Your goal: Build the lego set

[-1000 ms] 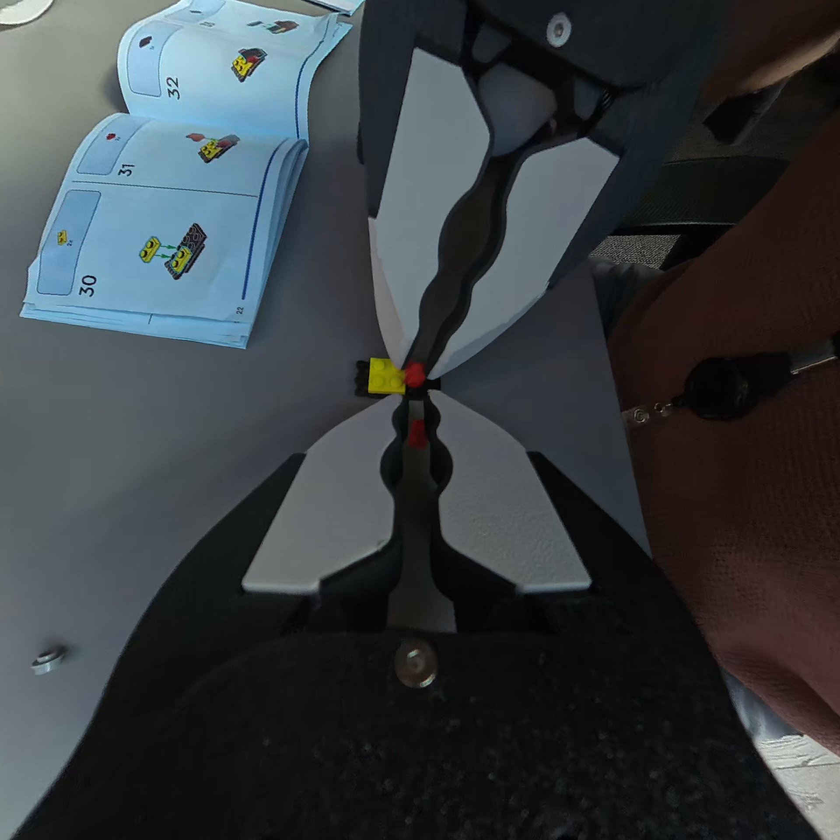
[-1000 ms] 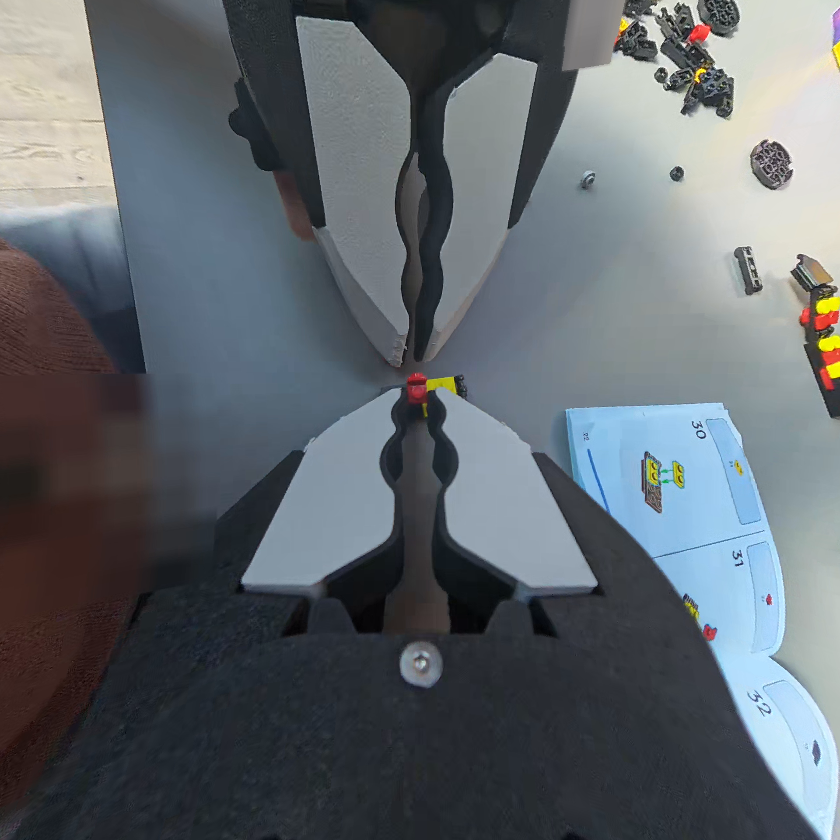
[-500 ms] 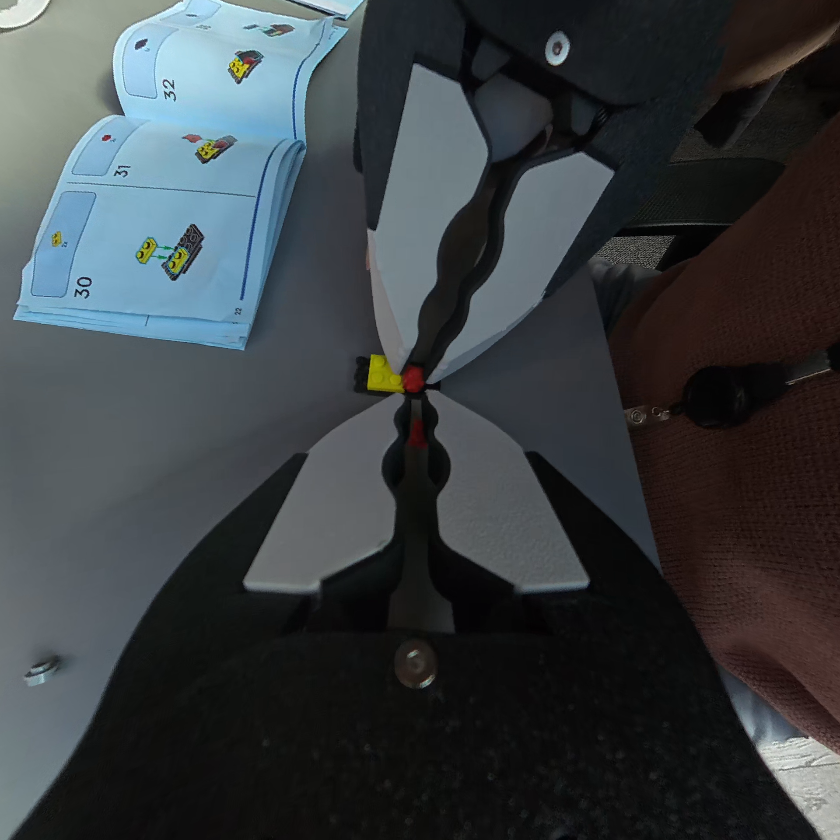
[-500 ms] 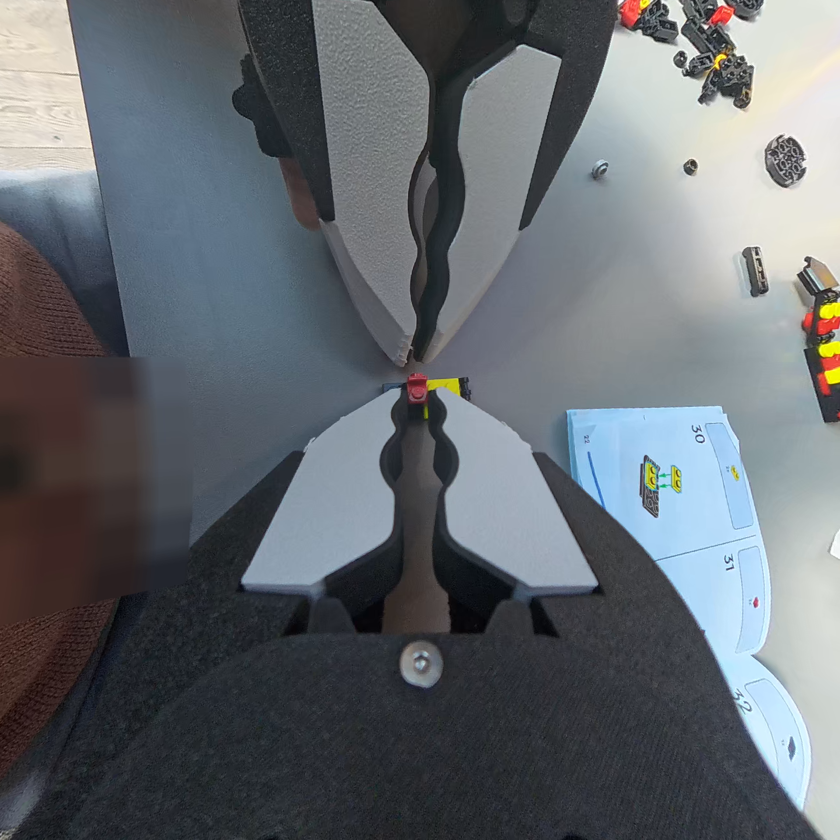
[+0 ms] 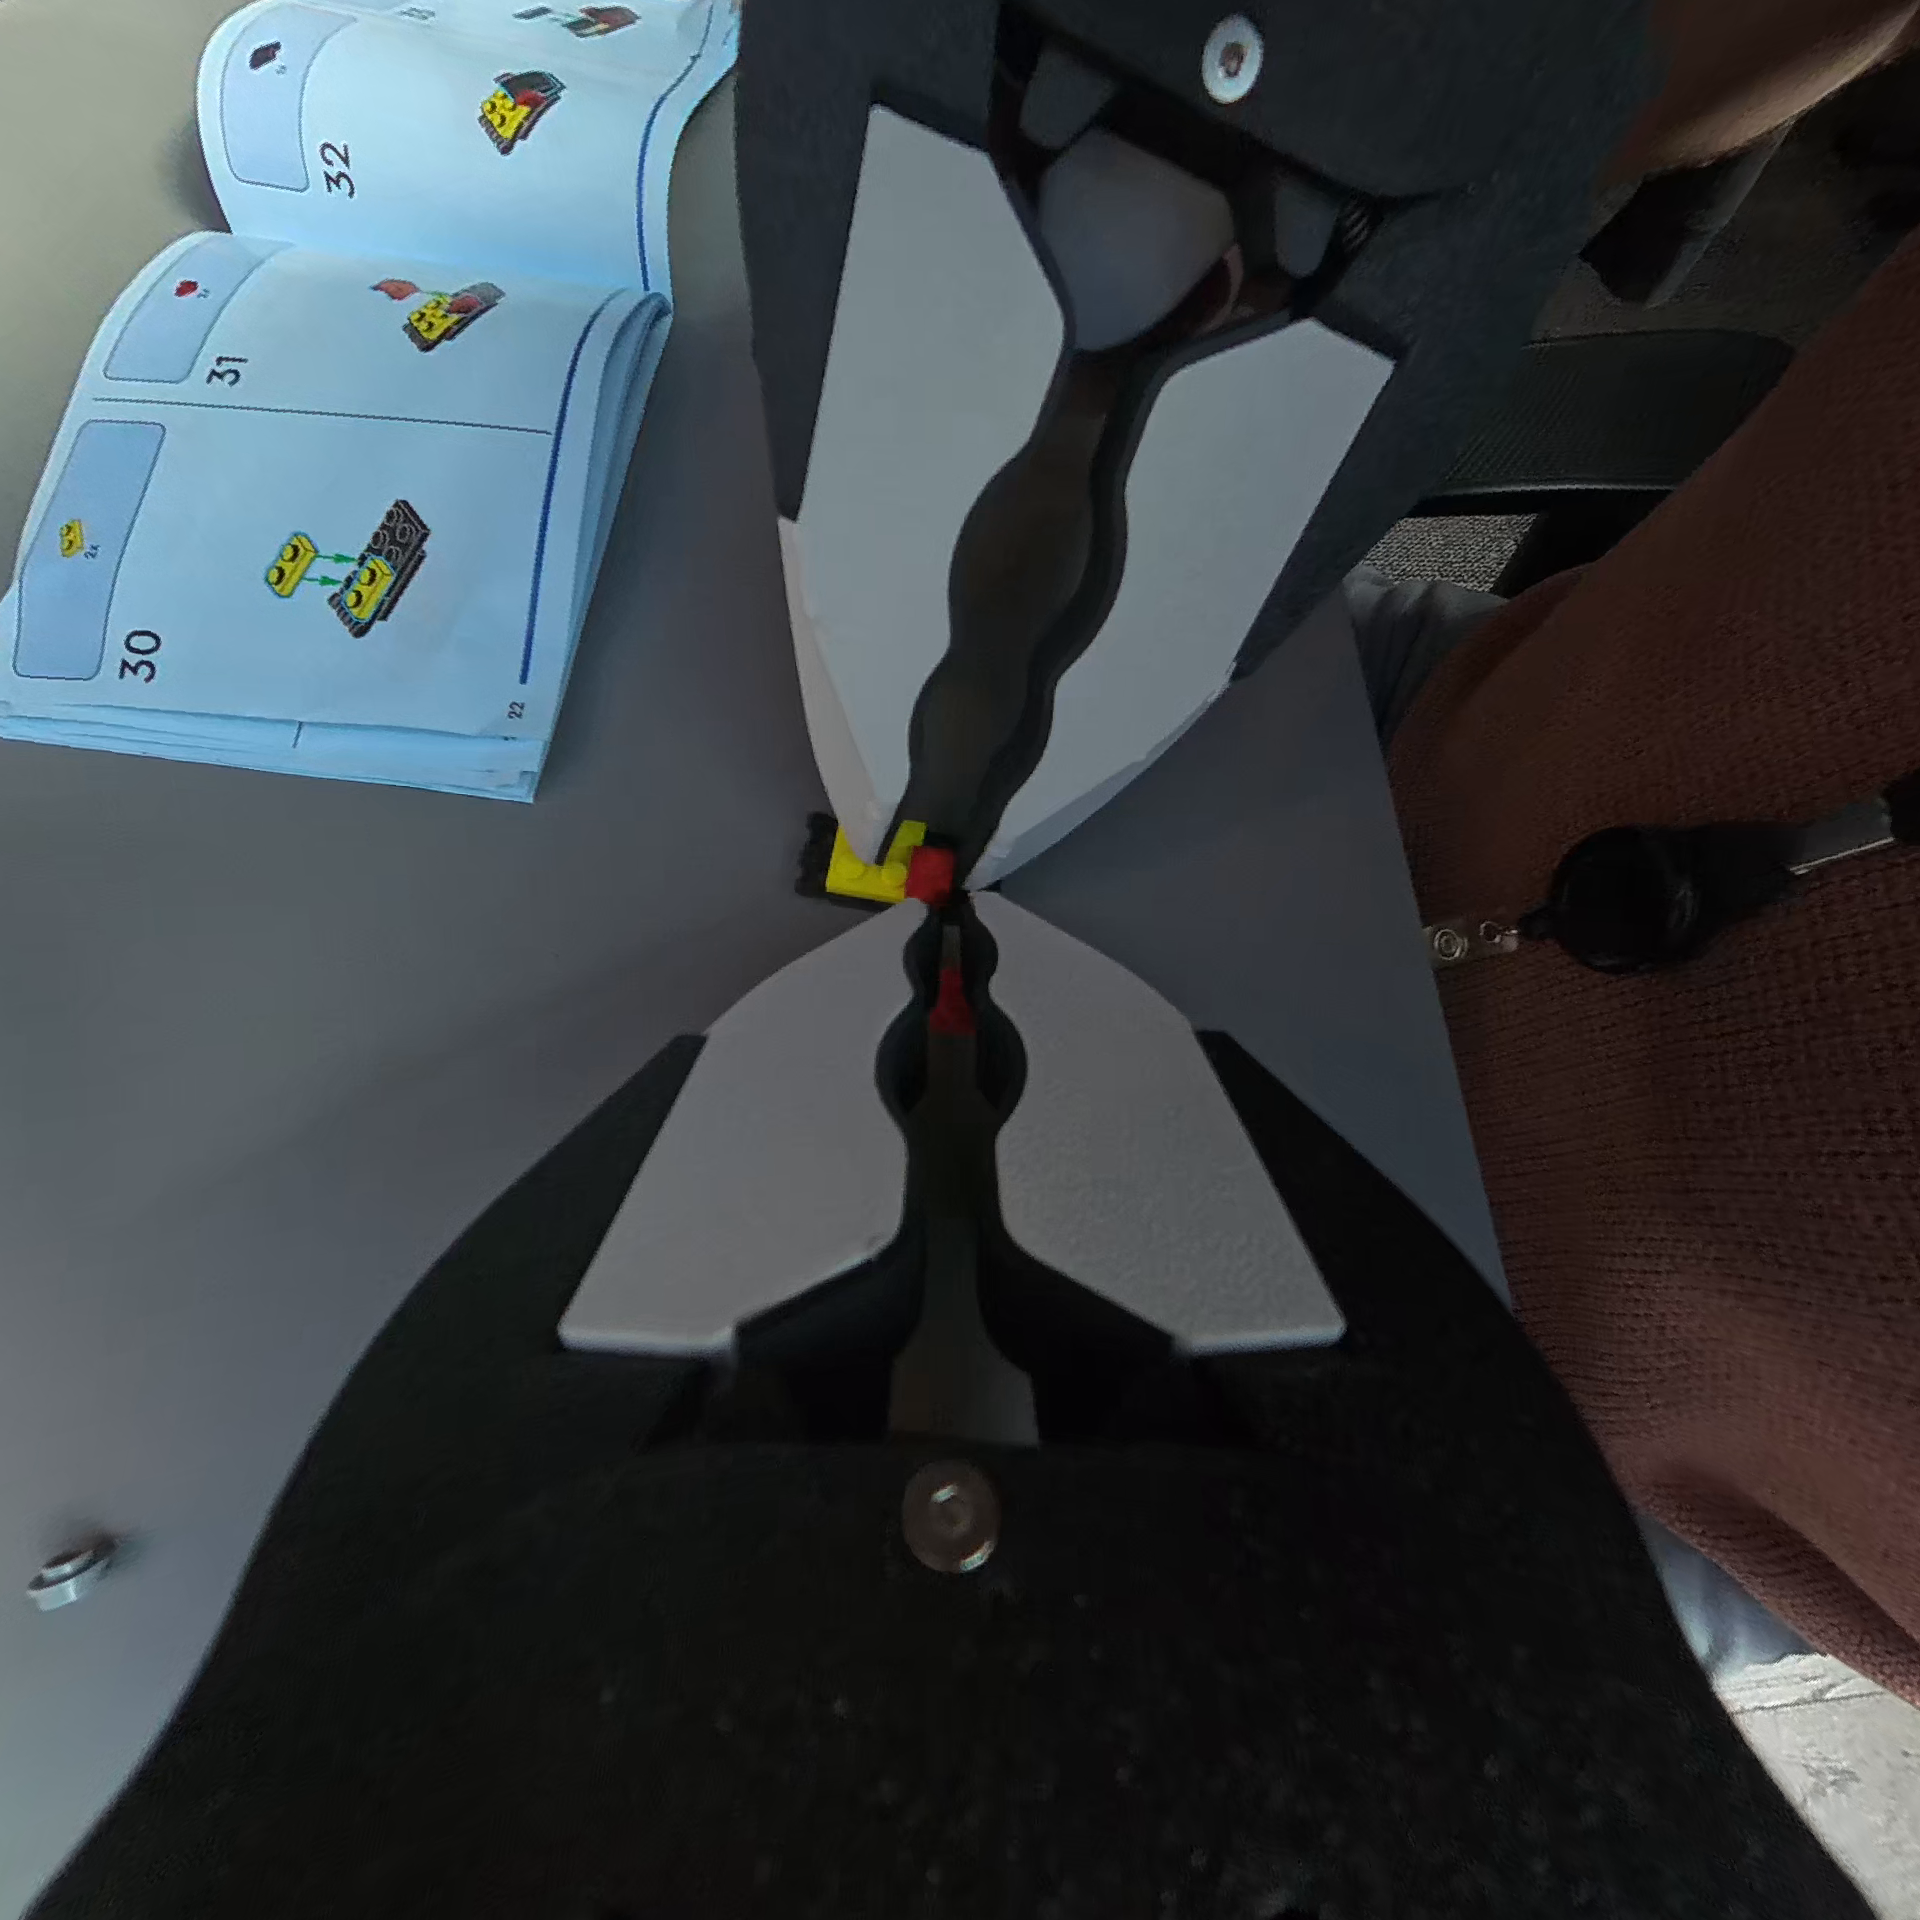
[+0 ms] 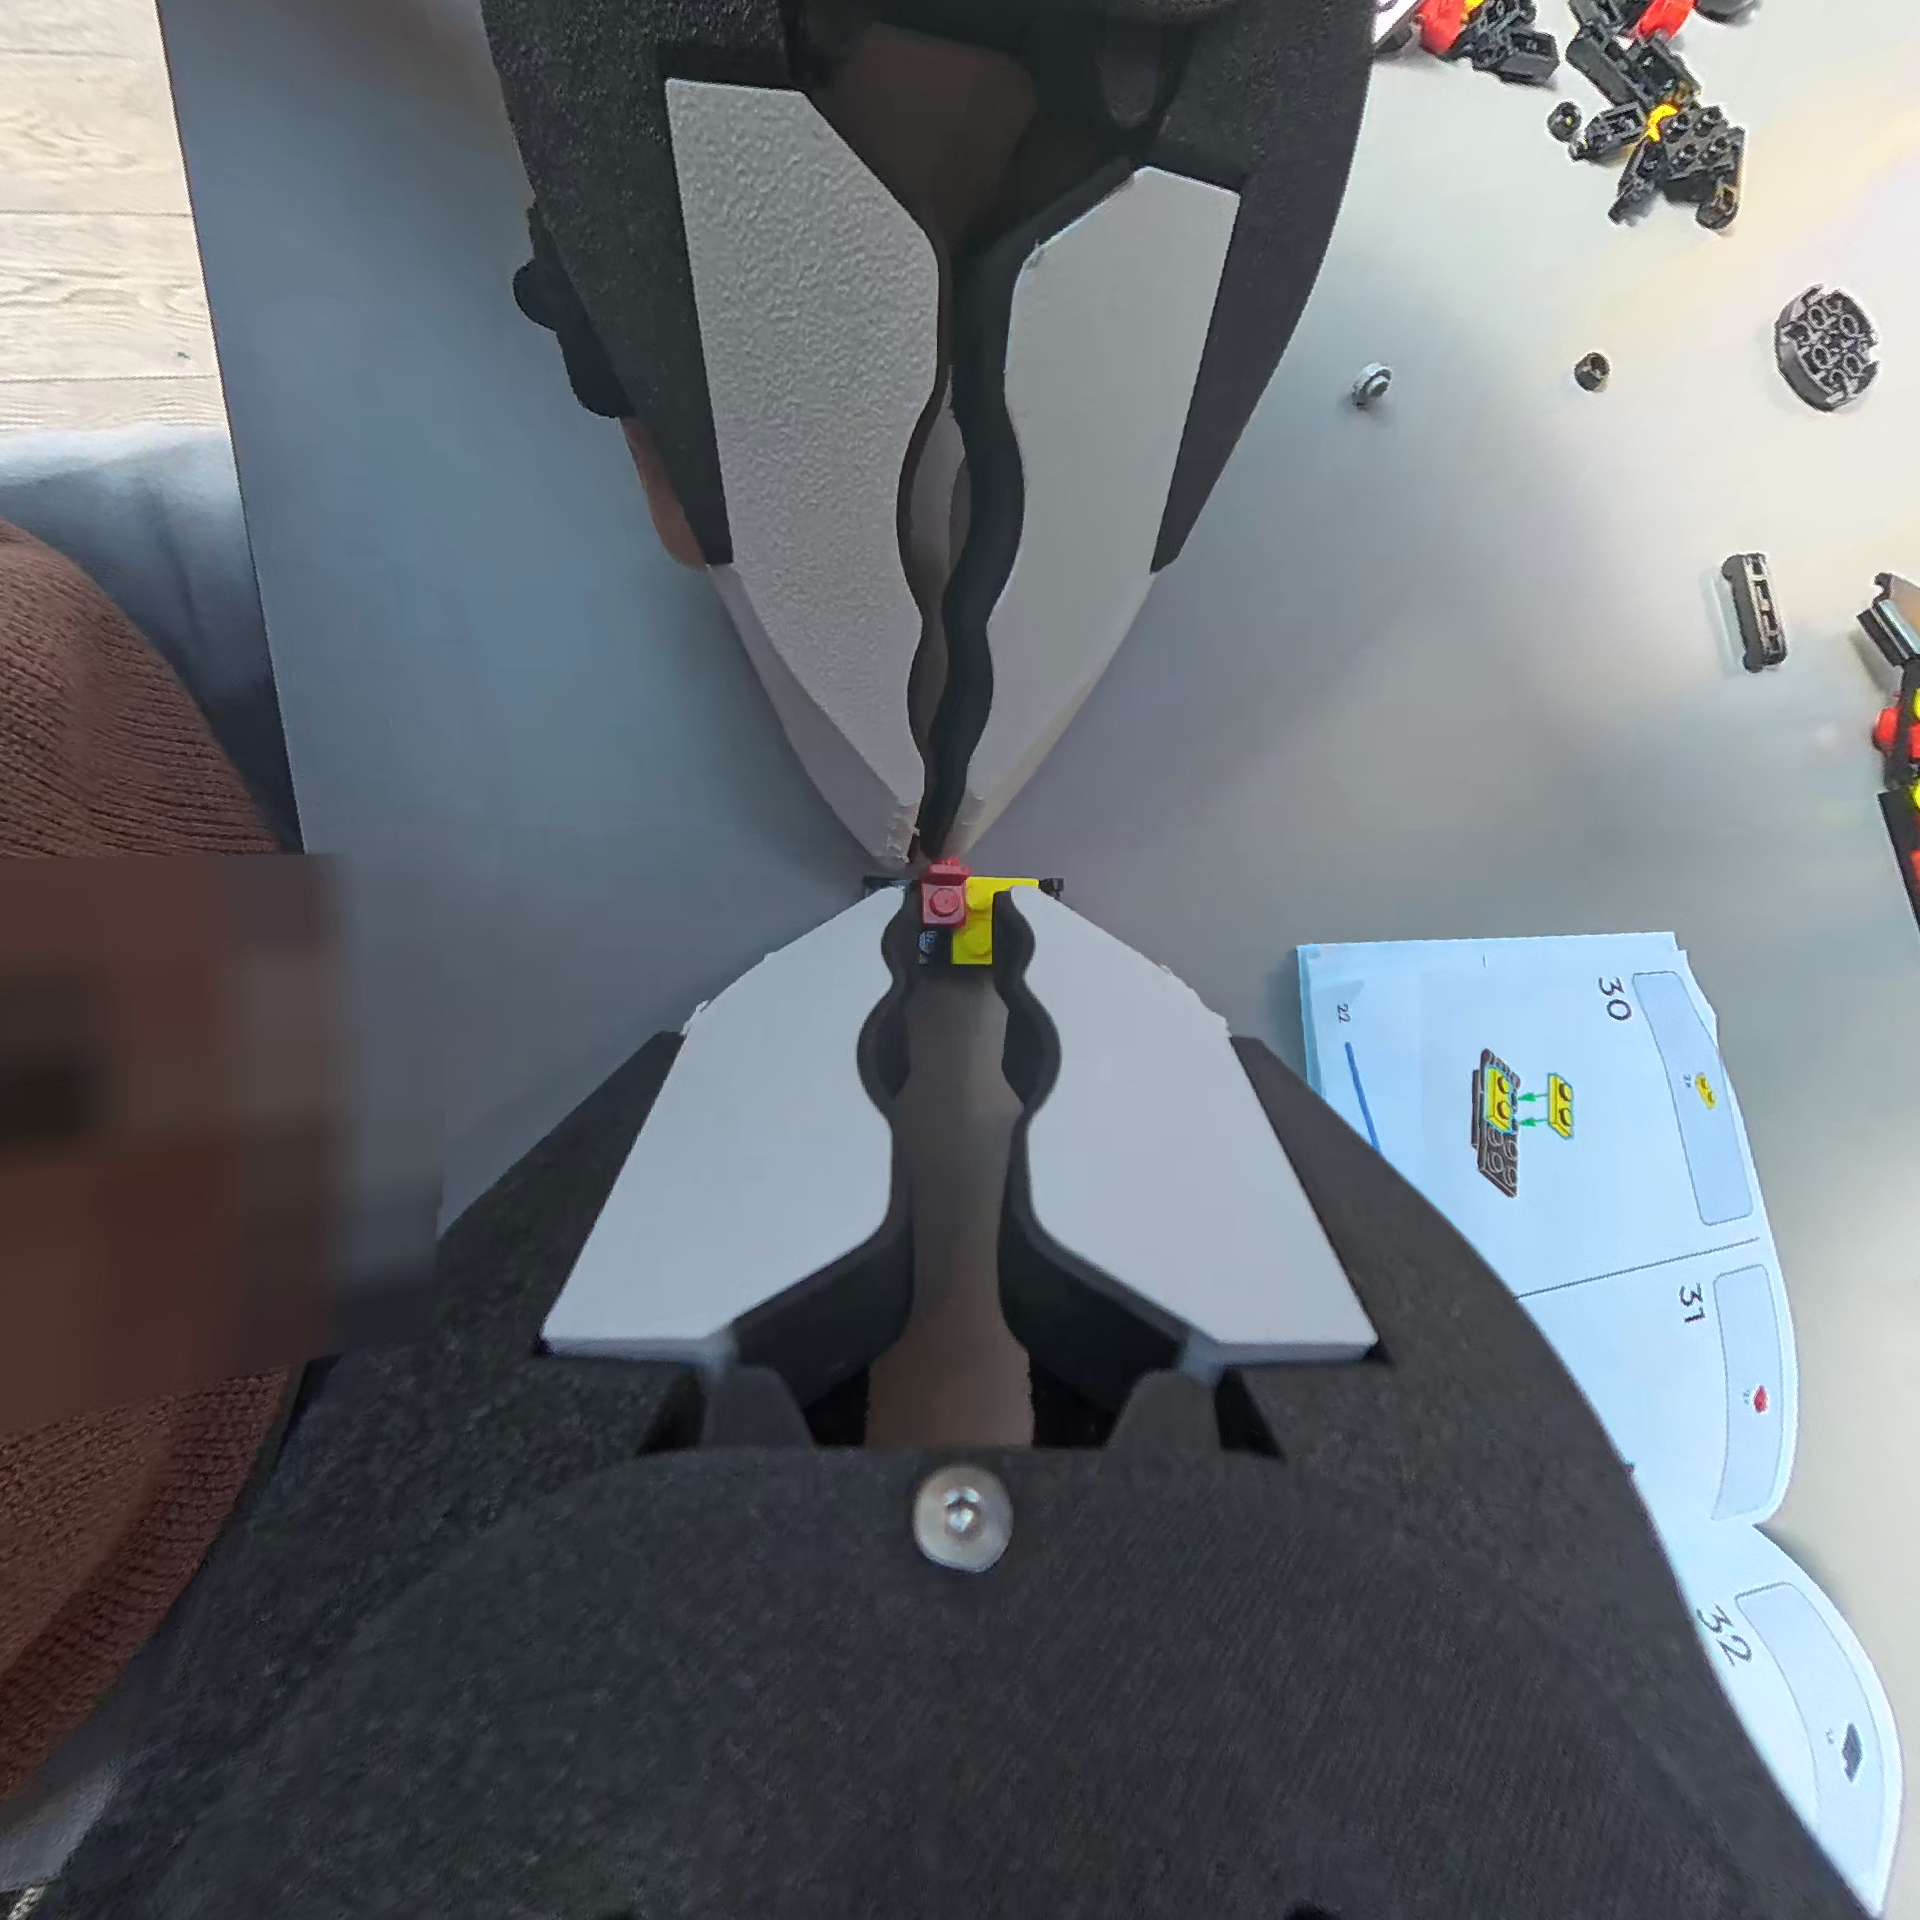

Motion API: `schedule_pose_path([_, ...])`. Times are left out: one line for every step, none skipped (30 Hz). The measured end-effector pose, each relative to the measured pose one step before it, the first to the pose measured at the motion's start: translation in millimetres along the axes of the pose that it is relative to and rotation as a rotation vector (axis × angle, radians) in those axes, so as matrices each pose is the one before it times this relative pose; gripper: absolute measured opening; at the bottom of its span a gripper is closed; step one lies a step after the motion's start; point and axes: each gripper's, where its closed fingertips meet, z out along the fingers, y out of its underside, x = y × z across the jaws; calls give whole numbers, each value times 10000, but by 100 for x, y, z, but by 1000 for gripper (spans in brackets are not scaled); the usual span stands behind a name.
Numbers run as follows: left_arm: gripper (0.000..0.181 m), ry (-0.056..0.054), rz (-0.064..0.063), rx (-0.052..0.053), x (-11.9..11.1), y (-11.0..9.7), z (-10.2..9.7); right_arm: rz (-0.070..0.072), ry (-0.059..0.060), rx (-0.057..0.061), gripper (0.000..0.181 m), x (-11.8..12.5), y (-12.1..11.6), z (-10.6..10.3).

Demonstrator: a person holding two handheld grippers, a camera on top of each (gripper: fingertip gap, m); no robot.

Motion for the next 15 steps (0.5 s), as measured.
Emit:
schedule_pose_path([3, 9, 14, -35, 39, 44, 14, -3, -41, -11, 13, -25, 7, -21])
schedule_pose_path([3, 12, 5, -31, 45, 51, 0, 55, -88, 8, 13, -73, -35, -19])
schedule_pose_path([3, 4, -18, -17, 17, 46, -10, 38, -22, 33, 13, 20, -73, -37])
schedule_pose_path([3, -3, -19, 4, -9, 18, -27, -5, -14, 45, 13, 5, -86, -59])
schedule_pose_path([3, 5, -6, 12, 15, -5, -19, 49, -71, 29, 13, -46, -64, -56])
schedule_pose_path([3, 4, -4, 13, 11, -23, -14, 78, -24, 33, 13, 19, -54, -60])
schedule_pose_path([3, -4, -5, -7, -3, 7, 12, 41, 7, 36, 13, 61, -22, -67])
schedule_pose_path([3, 1, -6, -30, -7, 39, 24, 29, -31, -4, 13, -10, 46, -38])
schedule_pose_path([3, -2, 5, -28, 8, 27, 39, 49, -1, 31, 13, 27, -7, -30])
schedule_pose_path([3, -16, 17, -26, -11, 22, 30, -1, 16, 15, 13, 11, 3, -24])
schedule_pose_path([3, -7, 21, -19, 7, 9, 24, -42, 28, -13, 12, 30, 39, -103])
schedule_pose_path([2, 7, 12, 5, 28, -23, 11, 10, 62, 6, 8, 113, -8, -172])
schedule_pose_path([2, 3, -5, 14, 8, -26, 4, 33, 43, 62, 0, 113, -72, -236])
schedule_pose_path([2, 1, -8, 7, -14, -22, 1, 20, 11, 60, 0, 46, -61, -215])
schedule_pose_path([2, -5, -7, 3, -30, -5, -1, -5, 8, -47, 0, 7, 53, -82])
